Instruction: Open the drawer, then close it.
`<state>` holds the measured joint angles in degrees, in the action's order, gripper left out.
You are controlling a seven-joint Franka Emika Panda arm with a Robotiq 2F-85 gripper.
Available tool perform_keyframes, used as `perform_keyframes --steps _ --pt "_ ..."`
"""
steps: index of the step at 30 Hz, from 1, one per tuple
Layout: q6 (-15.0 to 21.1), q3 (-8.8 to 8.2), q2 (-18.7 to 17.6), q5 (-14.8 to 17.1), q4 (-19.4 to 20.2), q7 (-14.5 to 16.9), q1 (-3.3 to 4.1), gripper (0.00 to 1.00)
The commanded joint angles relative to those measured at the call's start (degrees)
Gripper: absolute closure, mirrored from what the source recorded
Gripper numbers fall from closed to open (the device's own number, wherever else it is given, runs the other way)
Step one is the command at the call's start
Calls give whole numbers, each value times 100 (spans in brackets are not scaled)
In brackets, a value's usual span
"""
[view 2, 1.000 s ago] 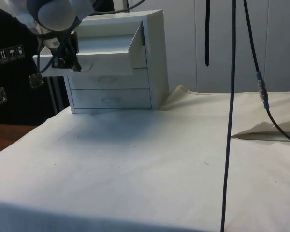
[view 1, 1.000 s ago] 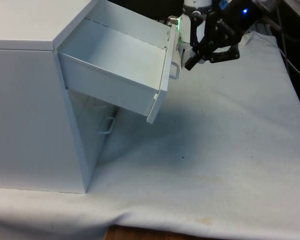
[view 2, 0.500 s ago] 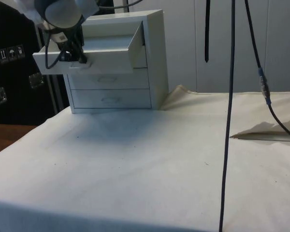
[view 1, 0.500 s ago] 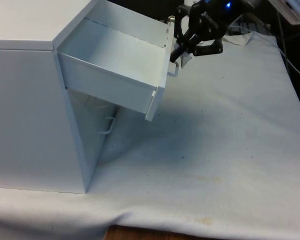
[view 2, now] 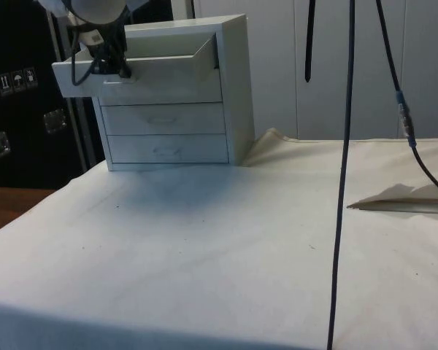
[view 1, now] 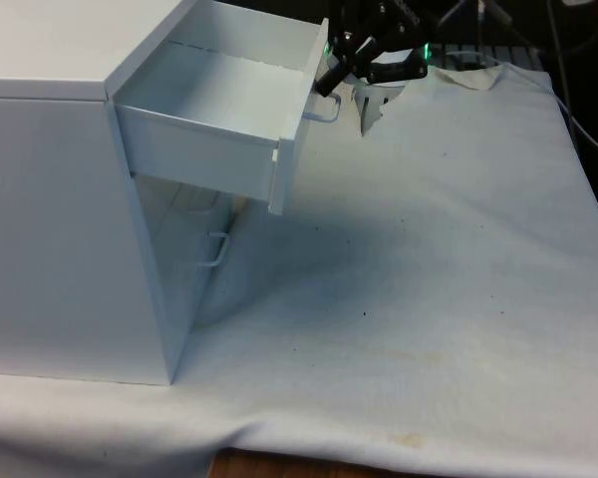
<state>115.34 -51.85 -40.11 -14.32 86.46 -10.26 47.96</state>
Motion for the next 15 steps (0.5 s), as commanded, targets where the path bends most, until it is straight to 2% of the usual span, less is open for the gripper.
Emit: perform_keyframes --steps 1,2,3,4,9,10,11,15 --pt "0 -11 6 -6 6 23 0 100" --pt "0 -11 6 -6 6 23 0 100" --pt "160 -120 80 -80 126 172 -11 100" --pt "40 -115 34 -11 63 166 -23 100" --pt "40 -115 34 -11 63 166 -23 100" --pt "218 -264 132 -69 183 350 -34 100" --pt "63 -229 69 -11 92 304 -46 100" --pt "63 -229 69 -11 92 304 -46 100"
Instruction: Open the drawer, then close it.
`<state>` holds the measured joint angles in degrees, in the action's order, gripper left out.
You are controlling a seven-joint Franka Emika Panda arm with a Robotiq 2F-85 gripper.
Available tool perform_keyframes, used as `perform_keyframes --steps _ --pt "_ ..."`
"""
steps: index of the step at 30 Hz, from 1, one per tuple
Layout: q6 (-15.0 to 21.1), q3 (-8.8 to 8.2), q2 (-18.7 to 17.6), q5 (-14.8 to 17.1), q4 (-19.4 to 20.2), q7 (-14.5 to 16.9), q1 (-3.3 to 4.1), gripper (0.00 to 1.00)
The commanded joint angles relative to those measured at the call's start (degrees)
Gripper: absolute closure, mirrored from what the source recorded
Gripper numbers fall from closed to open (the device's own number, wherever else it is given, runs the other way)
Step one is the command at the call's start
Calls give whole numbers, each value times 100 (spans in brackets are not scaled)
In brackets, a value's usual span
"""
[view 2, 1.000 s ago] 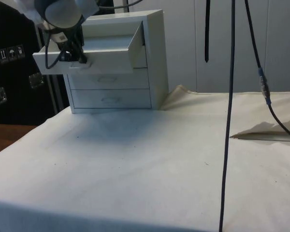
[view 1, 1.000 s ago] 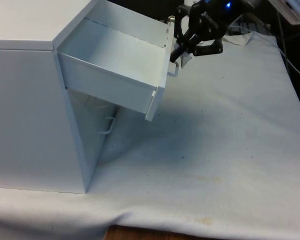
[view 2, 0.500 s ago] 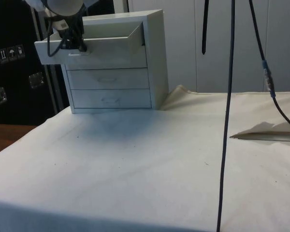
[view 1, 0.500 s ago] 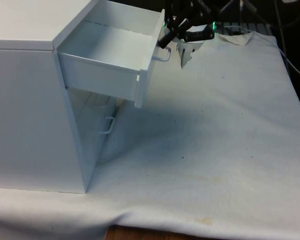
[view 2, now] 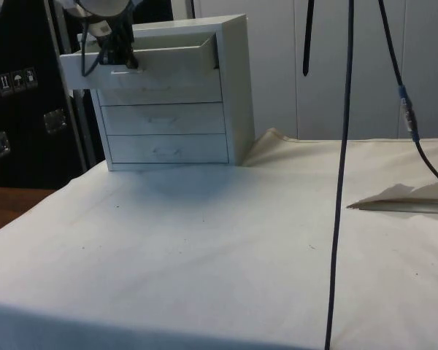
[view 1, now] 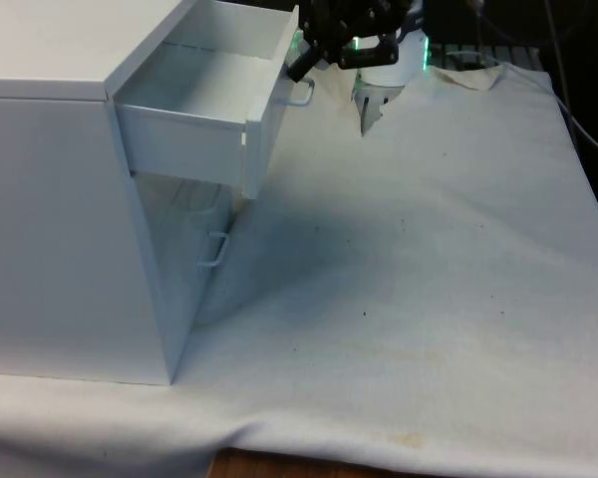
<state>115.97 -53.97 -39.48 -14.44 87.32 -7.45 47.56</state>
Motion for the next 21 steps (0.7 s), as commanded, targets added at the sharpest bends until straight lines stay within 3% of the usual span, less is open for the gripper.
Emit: perform_keyframes --steps 1,2,4,5,7,8,21 --pt "0 -17 6 0 6 23 -6 100" --pt "212 -138 103 -52 138 223 -46 100" --pt "69 -115 52 0 57 183 -46 100" --pt "246 -178 115 -46 160 292 -74 100" --pt "120 -189 69 0 80 304 -92 100" --pt "269 -218 126 -40 166 367 -103 100" --pt "430 -338 155 -23 229 653 -275 100"
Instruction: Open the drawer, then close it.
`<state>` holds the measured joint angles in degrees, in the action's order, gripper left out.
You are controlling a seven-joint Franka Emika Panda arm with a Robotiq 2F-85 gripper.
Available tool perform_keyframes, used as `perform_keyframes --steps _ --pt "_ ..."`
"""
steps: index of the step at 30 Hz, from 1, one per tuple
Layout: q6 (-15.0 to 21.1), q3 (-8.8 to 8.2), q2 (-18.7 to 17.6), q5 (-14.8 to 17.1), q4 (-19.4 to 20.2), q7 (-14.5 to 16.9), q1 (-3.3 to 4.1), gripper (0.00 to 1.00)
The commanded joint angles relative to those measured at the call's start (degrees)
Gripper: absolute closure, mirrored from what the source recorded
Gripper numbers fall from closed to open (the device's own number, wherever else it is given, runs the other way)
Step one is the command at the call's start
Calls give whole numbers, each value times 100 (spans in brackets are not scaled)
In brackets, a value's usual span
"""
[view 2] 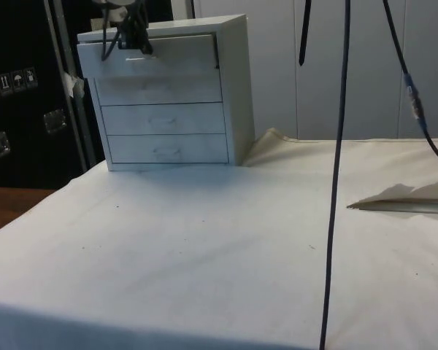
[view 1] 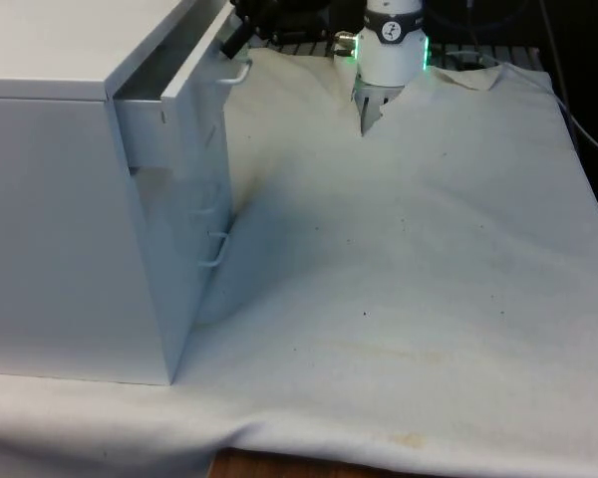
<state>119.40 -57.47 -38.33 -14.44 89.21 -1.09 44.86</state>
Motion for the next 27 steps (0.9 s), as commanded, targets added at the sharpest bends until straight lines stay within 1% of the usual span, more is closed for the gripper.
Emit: perform_keyframes --steps 1,3,4,5,7,8,12,13,14,17,18,20,21,23,27 --pt "115 -11 34 -23 52 63 -34 100" --pt "149 -23 34 -17 57 109 -69 100" --pt "63 -17 0 0 17 63 -52 100" --pt "172 -23 34 -17 57 132 -92 100" --pt "206 -29 29 -11 63 166 -138 100" --pt "246 -29 29 -6 69 206 -183 100" --pt "309 -34 34 11 74 264 -264 100" --pt "241 -34 0 6 52 206 -223 100" --pt "321 -34 34 23 69 269 -281 100" --pt "384 -52 34 97 74 327 -355 100" --pt "390 -52 34 120 74 332 -361 100" --pt "384 -52 52 189 63 332 -350 100" --pt "355 -80 6 160 57 298 -338 100" --pt "384 -40 63 252 57 327 -350 100" --pt "407 -29 57 476 34 327 -372 100"
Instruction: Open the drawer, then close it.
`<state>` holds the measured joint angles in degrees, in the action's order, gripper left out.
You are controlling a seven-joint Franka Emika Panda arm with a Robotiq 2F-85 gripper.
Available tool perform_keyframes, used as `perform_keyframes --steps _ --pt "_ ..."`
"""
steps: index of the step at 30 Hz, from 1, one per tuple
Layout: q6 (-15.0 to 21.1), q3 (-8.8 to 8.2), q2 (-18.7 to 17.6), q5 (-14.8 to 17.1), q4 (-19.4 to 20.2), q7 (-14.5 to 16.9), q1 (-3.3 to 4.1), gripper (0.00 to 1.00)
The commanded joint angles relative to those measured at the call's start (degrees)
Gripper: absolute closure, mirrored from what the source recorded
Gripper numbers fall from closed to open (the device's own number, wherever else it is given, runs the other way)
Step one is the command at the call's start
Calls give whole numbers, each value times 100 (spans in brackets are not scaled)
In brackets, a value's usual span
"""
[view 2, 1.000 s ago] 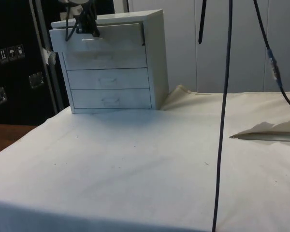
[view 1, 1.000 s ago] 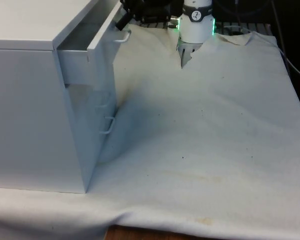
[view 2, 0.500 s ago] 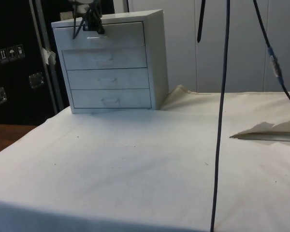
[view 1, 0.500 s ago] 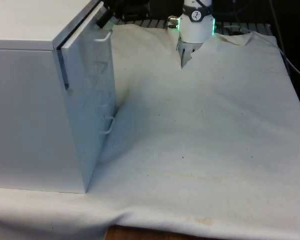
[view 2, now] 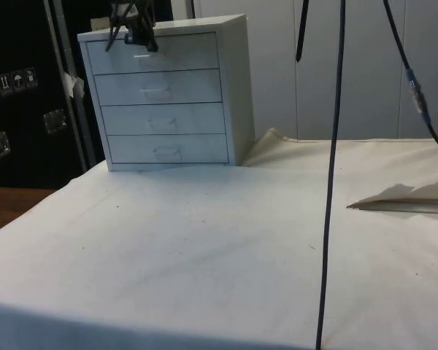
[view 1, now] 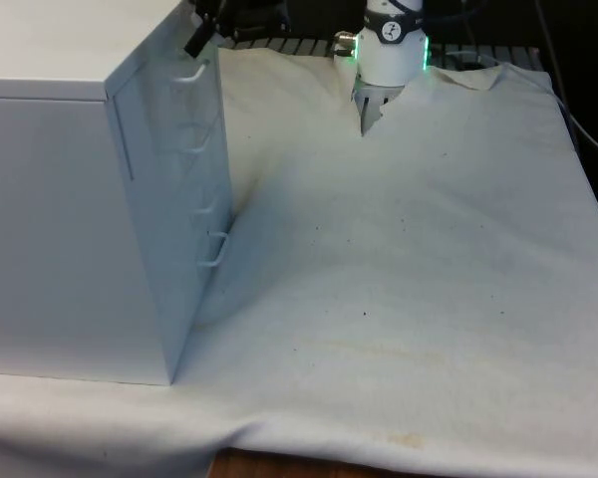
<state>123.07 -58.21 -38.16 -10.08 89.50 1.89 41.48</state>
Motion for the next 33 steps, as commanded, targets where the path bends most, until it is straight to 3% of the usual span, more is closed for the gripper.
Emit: perform_keyframes --steps 1,3,4,5,11,12,13,20,21,22,29,30,31,33 --pt "46 46 40 86 0 34 -34 100" --pt "63 52 34 172 0 34 -40 100" --pt "29 0 0 132 0 0 0 100" --pt "74 52 34 218 -6 34 -40 100" --pt "126 57 34 539 -11 34 -46 100" --pt "92 0 0 504 -6 0 0 100" --pt "138 57 29 625 -17 40 -46 100" --pt "195 63 29 940 -17 40 -46 100" --pt "166 0 0 871 -11 0 0 100" --pt "218 69 29 1031 -23 40 -46 100" --pt "275 80 23 1392 -29 46 -52 100" --pt "246 11 0 1329 -17 6 0 100" --pt "286 80 17 1432 -29 52 -52 100" --pt "304 86 17 1513 -29 52 -52 100"
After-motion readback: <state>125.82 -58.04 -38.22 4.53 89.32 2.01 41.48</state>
